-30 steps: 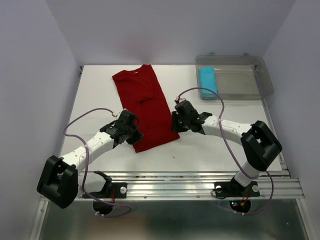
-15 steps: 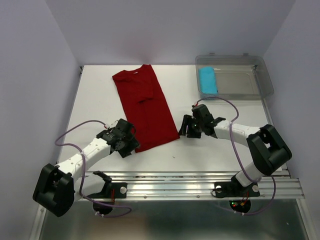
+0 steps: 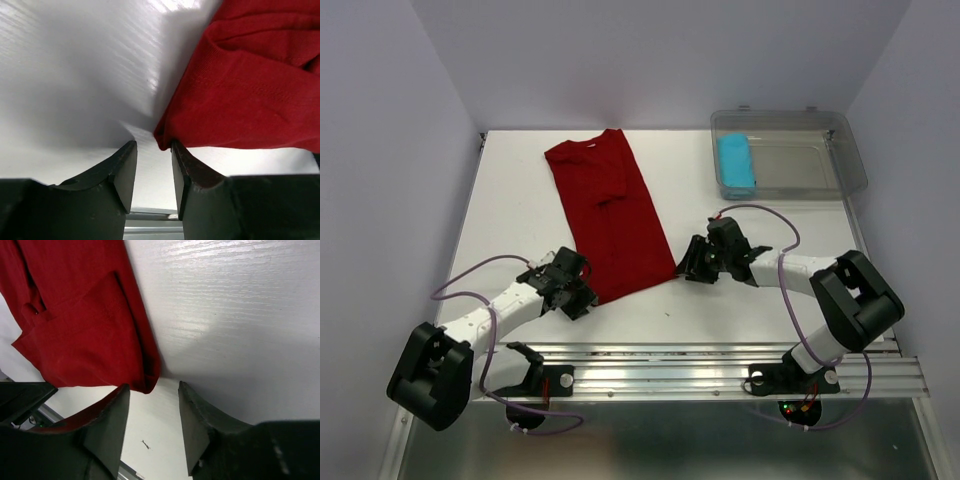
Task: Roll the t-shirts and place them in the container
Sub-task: Roll the T-shirt to the center of the board.
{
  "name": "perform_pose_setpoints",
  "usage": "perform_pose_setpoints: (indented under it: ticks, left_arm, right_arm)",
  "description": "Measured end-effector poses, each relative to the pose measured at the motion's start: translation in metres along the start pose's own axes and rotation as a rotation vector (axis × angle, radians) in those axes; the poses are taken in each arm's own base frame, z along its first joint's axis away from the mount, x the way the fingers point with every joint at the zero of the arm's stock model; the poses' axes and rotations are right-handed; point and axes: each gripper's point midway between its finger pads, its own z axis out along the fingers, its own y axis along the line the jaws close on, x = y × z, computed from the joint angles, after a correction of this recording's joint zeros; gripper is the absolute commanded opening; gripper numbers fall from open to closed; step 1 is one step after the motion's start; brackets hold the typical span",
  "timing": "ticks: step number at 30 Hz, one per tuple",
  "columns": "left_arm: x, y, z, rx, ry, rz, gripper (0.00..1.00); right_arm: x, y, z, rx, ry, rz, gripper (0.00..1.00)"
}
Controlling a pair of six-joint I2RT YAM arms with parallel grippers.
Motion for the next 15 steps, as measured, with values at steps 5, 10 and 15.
perform_pose_setpoints:
  ticks: [5,10,15]
  left_arm:
    - [-0.002,-0.007,0.005,0.016,-0.005,-0.011,0.33]
    - [-0.003,-0.009,0.007,0.02,-0.008,-0.014,0.12]
    - [-0.004,-0.012,0.007,0.023,-0.013,-0.015,0.0]
  right_arm:
    - [0.004,-0.001,0.003,-0.011,0.009,0.022,0.36]
    - [0.0,0.004,0.006,-0.034,-0.002,0.03,0.07]
    - [0.002,0.003,0.012,-0.036,0.01,0.038,0.01]
